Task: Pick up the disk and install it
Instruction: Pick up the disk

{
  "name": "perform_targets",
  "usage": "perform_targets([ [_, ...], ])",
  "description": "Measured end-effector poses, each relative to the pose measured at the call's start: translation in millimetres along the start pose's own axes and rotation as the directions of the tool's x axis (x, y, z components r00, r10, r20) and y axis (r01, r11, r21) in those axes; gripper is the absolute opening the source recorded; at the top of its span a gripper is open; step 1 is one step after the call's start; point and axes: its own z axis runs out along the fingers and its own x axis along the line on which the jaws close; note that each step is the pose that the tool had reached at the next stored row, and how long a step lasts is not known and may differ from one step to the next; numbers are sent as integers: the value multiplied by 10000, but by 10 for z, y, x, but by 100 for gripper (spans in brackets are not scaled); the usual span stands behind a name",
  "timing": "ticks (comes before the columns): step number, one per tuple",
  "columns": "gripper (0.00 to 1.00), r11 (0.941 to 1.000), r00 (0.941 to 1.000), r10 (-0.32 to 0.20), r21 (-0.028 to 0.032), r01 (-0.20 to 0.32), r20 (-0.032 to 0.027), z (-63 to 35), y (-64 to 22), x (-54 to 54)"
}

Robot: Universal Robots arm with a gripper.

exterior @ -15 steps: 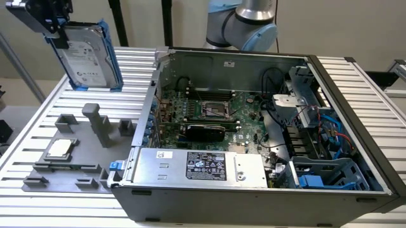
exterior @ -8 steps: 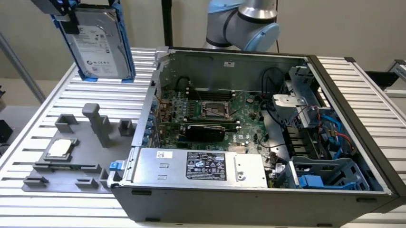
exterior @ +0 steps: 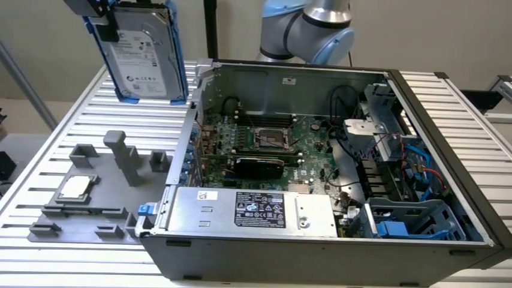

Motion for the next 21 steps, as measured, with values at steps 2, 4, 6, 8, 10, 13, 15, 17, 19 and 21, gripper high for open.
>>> perform_targets([
  [2, 0, 10000, 10000, -1, -1, 1, 34, -13, -78, 31],
  [4, 0, 10000, 10000, 0, -1, 0, 68, -25, -158, 63],
  [6, 0, 10000, 10000, -2, -1, 2, 92, -29, -236, 95],
  [8, 0, 10000, 9999, -1, -2, 1, 108, -32, -314, 124],
  [10, 0, 10000, 9999, -2, -3, 2, 119, -35, -401, 156],
  [13, 0, 10000, 9999, -2, -3, 2, 120, -38, -534, 207],
  [15, 0, 10000, 9999, -1, -2, 1, 122, -41, -625, 240],
  [17, 0, 10000, 9999, -2, -2, 2, 124, -43, -717, 273],
  [19, 0, 10000, 9999, -1, -3, 1, 125, -46, -809, 305],
  [21, 0, 10000, 9999, -1, -2, 1, 128, -49, -901, 339],
])
